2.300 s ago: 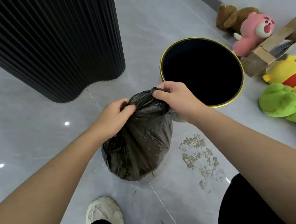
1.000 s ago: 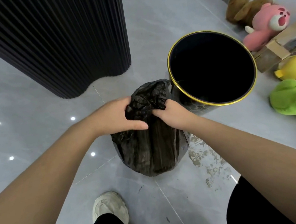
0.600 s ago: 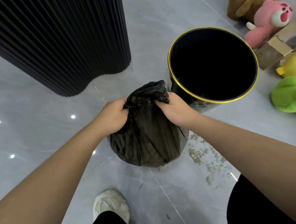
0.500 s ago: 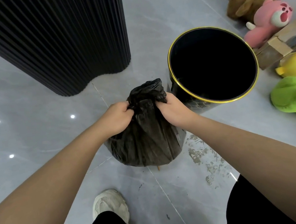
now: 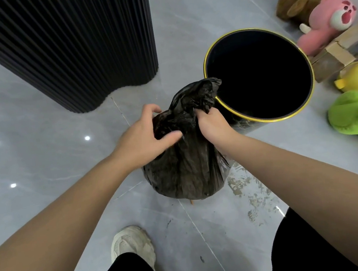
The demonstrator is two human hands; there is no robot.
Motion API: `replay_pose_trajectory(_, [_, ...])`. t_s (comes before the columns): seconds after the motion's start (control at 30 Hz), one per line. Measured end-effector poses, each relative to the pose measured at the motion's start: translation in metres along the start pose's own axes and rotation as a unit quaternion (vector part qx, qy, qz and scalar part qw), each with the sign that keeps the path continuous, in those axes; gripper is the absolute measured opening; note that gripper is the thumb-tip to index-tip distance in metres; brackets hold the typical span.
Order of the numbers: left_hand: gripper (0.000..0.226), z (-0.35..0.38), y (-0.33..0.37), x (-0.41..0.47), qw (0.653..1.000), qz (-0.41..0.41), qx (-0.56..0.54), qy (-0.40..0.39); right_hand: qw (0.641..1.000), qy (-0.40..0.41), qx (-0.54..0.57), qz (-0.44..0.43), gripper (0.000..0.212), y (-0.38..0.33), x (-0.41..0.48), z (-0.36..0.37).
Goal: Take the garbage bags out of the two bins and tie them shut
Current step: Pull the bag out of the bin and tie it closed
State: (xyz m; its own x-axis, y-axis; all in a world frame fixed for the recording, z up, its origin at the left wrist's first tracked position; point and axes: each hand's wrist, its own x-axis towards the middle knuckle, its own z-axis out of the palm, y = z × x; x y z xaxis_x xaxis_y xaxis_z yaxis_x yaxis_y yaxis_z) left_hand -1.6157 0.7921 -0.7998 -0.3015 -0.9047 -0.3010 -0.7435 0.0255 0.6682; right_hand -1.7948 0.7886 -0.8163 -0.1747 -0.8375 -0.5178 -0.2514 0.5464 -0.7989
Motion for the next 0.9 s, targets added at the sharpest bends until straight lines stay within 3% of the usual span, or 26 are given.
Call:
replay_pose_trajectory(0.07, [0.1,0.006,0.005,-0.005,0.992,0.001,0.116,-0.043,0.999,0.014,0.027,0.013,0.034,0.002,0.002,0.0])
replay_pose_trajectory(0.1, [0.1,0.012,0.007,-0.006,0.983,-0.003,0.175,-0.056,0.999,0.017,0.037,0.016,0.033,0.003,0.003,0.0])
replay_pose_trajectory(0.13, [0.086,0.018,0.007,-0.005,0.971,-0.002,0.23,-0.059,0.999,0.015,0.044,0.016,0.033,0.002,0.003,0.0])
replay_pose_trajectory(0.2, [0.034,0.023,0.006,-0.002,0.96,0.013,0.278,-0.012,1.0,-0.001,0.025,-0.006,0.032,0.003,0.003,-0.001])
replay_pose_trajectory(0.27, [0.018,0.019,0.002,0.004,0.977,-0.016,0.21,0.032,0.998,-0.021,-0.038,-0.049,0.028,0.002,0.002,-0.007])
replay_pose_trajectory(0.37, [0.026,0.007,-0.008,0.012,0.991,-0.104,0.054,0.063,0.993,-0.052,-0.076,-0.072,0.04,0.001,-0.002,-0.014])
replay_pose_trajectory(0.47, [0.025,0.0,-0.016,0.02,0.986,-0.138,-0.035,0.089,0.988,-0.083,-0.11,-0.062,0.045,0.0,-0.005,-0.013])
replay_pose_trajectory(0.57, [0.031,0.004,-0.011,0.02,0.983,-0.146,-0.062,0.088,0.984,-0.141,-0.087,-0.067,0.044,-0.005,-0.016,-0.016])
replay_pose_trajectory(0.7, [0.034,0.007,-0.006,0.022,0.985,-0.138,-0.051,0.093,0.967,-0.23,-0.029,-0.102,0.005,-0.007,-0.019,-0.017])
replay_pose_trajectory(0.8, [0.039,0.003,-0.005,0.025,0.988,-0.127,-0.07,0.061,0.947,-0.253,-0.119,-0.159,0.028,-0.005,-0.015,-0.012])
replay_pose_trajectory(0.9, [0.037,-0.004,-0.004,0.023,0.989,-0.089,-0.114,0.015,0.913,-0.229,-0.266,-0.211,0.014,0.001,-0.01,-0.006])
